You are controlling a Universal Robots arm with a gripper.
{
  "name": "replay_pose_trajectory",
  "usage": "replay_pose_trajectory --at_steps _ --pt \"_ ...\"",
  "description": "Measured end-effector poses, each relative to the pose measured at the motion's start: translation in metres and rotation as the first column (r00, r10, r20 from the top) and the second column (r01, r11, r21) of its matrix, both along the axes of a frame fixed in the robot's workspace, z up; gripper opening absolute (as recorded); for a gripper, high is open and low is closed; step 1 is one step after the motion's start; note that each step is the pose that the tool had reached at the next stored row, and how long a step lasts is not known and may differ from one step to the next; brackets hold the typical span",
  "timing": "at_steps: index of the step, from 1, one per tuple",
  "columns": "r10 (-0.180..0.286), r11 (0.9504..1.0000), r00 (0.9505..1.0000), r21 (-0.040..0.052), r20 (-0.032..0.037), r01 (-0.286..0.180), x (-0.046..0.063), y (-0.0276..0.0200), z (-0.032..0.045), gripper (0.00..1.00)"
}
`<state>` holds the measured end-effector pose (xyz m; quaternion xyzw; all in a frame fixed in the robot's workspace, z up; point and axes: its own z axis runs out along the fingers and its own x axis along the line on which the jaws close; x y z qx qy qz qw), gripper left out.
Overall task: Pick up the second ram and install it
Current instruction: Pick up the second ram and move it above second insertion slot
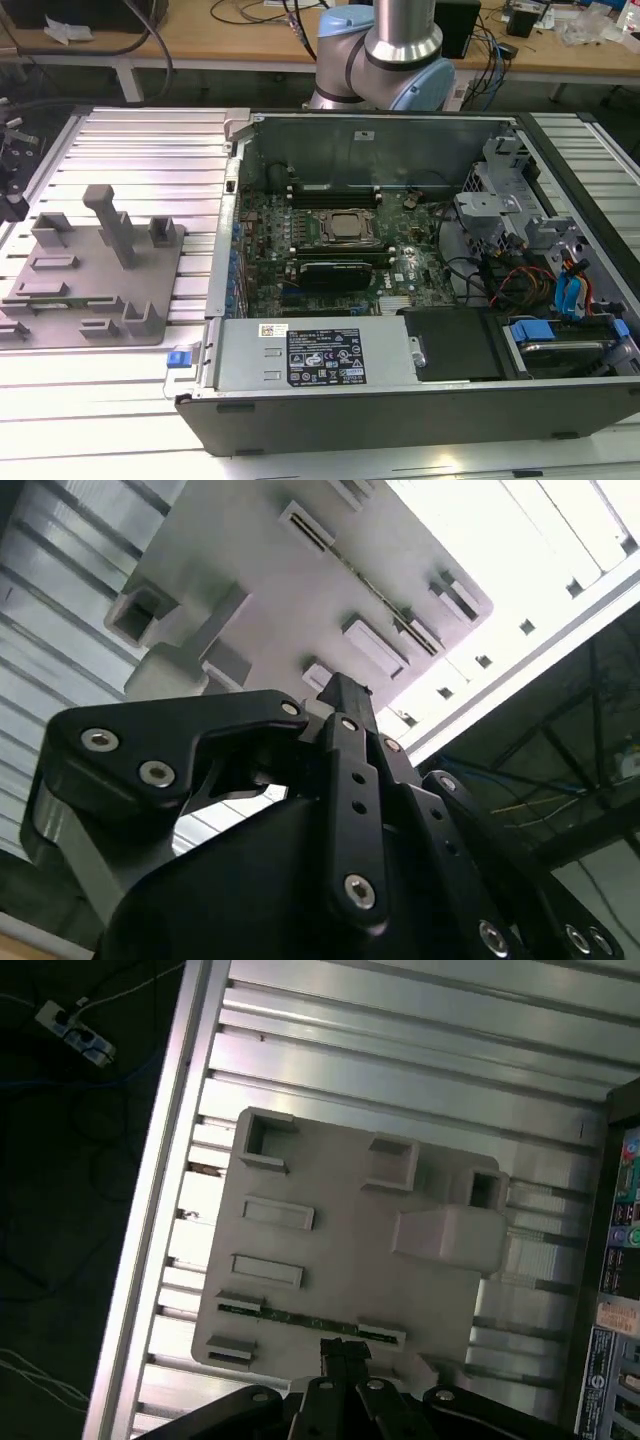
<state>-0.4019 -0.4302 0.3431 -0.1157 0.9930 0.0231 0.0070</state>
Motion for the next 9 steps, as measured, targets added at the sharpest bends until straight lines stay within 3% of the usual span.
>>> replay_pose_trajectory --at_steps 2,6,8,9 --pt "0.080 0.9968 0.9968 -0.0001 0.0000 -0.080 0.0000 0.0000 -0.0002 0.08" --pt "0.159 0.9873 0.9873 -0.0001 0.0000 -0.159 0.0000 0.0000 -0.0006 0.08" --pt "0.249 0.9685 0.9685 -0.0001 0.0000 -0.249 0.0000 0.0000 -0.0012 0.08" --pt "0.298 0.9546 0.9546 -0.0001 0.0000 -0.298 0.0000 0.0000 -0.0014 0.08"
